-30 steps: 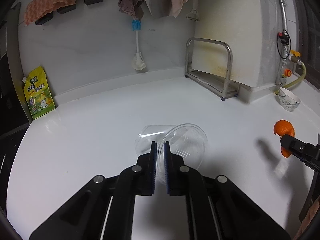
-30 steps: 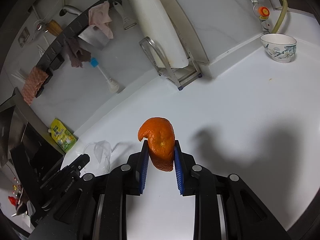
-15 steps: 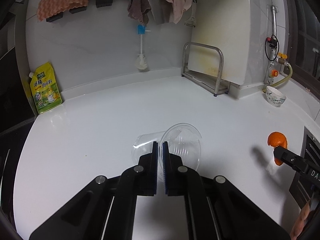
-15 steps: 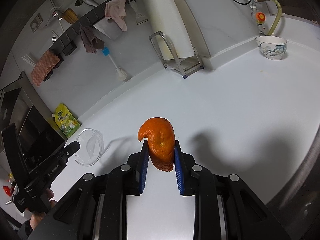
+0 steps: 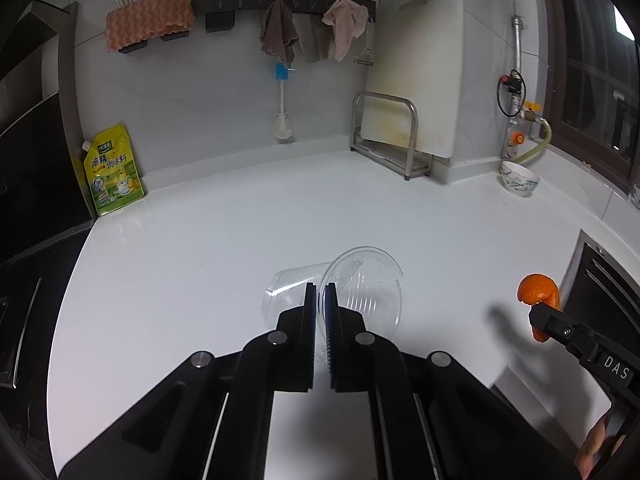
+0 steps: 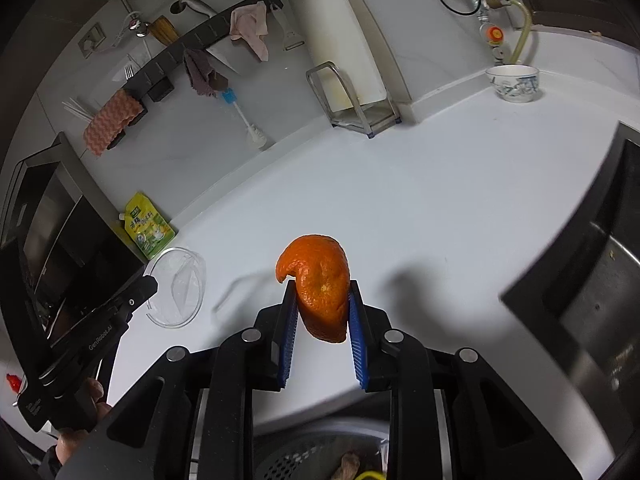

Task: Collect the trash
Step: 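Carry the cup and orange peel over the bin and open both tools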

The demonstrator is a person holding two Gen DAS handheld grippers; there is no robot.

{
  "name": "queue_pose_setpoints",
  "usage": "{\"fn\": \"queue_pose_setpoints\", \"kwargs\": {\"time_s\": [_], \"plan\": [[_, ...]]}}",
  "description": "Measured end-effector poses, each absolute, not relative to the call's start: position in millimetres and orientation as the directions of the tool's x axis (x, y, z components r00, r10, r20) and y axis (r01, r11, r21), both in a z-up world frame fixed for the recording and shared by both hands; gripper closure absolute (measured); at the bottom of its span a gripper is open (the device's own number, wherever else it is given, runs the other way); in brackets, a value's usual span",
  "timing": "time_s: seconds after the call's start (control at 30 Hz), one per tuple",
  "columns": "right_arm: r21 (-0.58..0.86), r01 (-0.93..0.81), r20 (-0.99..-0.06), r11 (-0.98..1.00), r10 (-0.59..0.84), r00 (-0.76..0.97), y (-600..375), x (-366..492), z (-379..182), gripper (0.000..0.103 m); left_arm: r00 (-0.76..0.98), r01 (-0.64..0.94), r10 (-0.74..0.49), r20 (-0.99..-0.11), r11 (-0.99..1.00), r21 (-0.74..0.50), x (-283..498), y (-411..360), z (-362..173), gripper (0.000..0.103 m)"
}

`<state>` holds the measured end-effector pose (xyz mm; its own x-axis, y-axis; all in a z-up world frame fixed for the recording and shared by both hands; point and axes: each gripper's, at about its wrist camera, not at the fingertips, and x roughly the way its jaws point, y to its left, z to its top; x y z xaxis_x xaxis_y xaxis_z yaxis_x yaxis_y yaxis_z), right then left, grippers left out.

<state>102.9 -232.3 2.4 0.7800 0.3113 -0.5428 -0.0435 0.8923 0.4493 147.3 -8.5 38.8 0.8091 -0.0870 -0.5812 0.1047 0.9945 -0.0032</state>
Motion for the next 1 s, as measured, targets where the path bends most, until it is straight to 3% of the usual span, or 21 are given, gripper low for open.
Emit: {"fn": "queue_pose_setpoints", "kwargs": {"time_s": [0.67,1.0], "plan": [[0.430,0.045,-0.580,0.902,0.238,0.779,-211.1,-58.4,-24.6,0.080,0.762,0.268,-0.224,-0.607,0.963,-0.020,7.8,-18.8,23.1,0.098],[0.413,0.093,-0.646,0.906,0.219,0.732,-206.3,-92.0,-54.4,0.078,0.683,0.338,-0.265,-0.680,0.941,-0.028,-17.9,-36.0,-17.3,0.098]]}}
